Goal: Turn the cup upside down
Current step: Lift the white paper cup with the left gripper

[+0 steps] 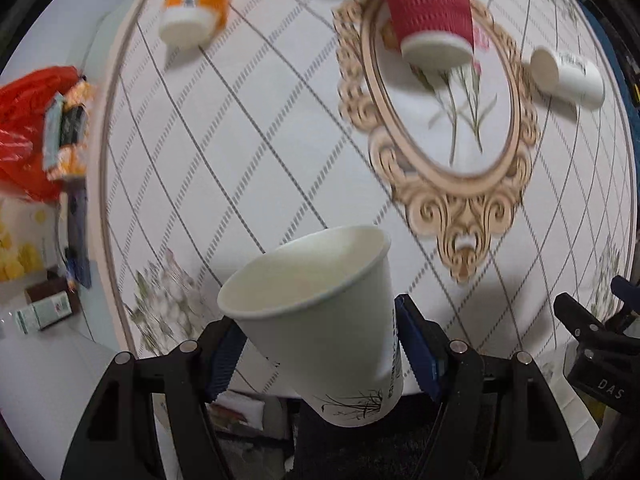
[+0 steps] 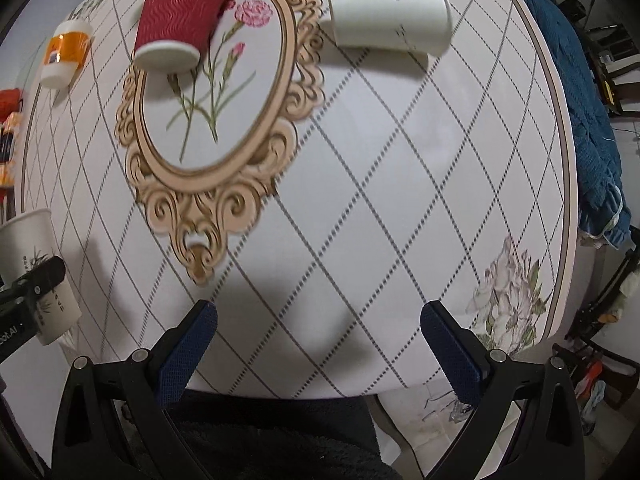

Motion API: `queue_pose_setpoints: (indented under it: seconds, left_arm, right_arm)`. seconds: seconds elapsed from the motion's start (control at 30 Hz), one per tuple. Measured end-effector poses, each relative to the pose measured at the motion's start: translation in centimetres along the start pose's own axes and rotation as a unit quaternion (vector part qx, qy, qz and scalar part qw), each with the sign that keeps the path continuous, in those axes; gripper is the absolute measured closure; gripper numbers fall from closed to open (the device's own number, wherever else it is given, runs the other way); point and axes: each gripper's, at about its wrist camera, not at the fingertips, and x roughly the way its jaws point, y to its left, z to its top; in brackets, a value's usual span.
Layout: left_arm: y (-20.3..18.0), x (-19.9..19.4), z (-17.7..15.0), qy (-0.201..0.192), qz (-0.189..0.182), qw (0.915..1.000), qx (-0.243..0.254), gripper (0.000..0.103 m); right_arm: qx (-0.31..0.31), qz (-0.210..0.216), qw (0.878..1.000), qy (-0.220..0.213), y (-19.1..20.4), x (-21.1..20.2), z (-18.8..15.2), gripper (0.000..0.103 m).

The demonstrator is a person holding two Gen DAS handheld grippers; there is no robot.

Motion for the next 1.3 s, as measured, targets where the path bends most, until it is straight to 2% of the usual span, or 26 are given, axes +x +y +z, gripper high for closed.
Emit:
queue_pose_setpoints:
  seconds: [0.13,0.23,0.4,0.67,1.03,1.1,1.17,1.3]
  left_arm:
    - [-0.6,2.5,0.3,0.038,-0.008,0.9992,0.009,0.033]
    - [-1.1,4.0,1.0,0.054,0.003,0.9983,0.020,0.033]
    - [-1.7,5.1,2.7,0.056,0.009,0.9980,0.029,0.033]
    - [-3.5,6.0,4.9,0.049,0.033,0.9951,0.079,0.033]
    - [-2.9,6.8,7.3,0.061,0.013,0.9960,0.063,0.033]
    - [-2.6,7.1,7.4,0.065,0.007,0.9962,0.057,0.029]
    - [-2.0,7.0,7.4,0.066,0.001,0.9966,0.049,0.017]
    - [-1.0,6.8,7.5,0.066,-0.009,0.9970,0.040,0.017]
  right_arm:
    - [-0.013,-0.004,1.000,0.003,-0.7,1.1,-1.9,0.000]
    - [-0.018,-0.011,1.000,0.008,-1.0,1.9,-2.4,0.000]
    - [-0.011,-0.020,1.000,0.021,-1.8,3.4,-2.8,0.000]
    - [0.023,-0.028,0.999,0.030,-3.9,5.0,-2.9,0.000]
    - [0.037,-0.029,0.998,0.035,-4.3,5.7,-2.4,0.000]
    - [0.037,-0.027,0.998,0.037,-3.9,5.7,-2.4,0.000]
    - [0.036,-0.028,0.998,0.037,-3.4,5.6,-2.3,0.000]
    - [0.035,-0.028,0.998,0.036,-2.5,5.4,-2.2,0.000]
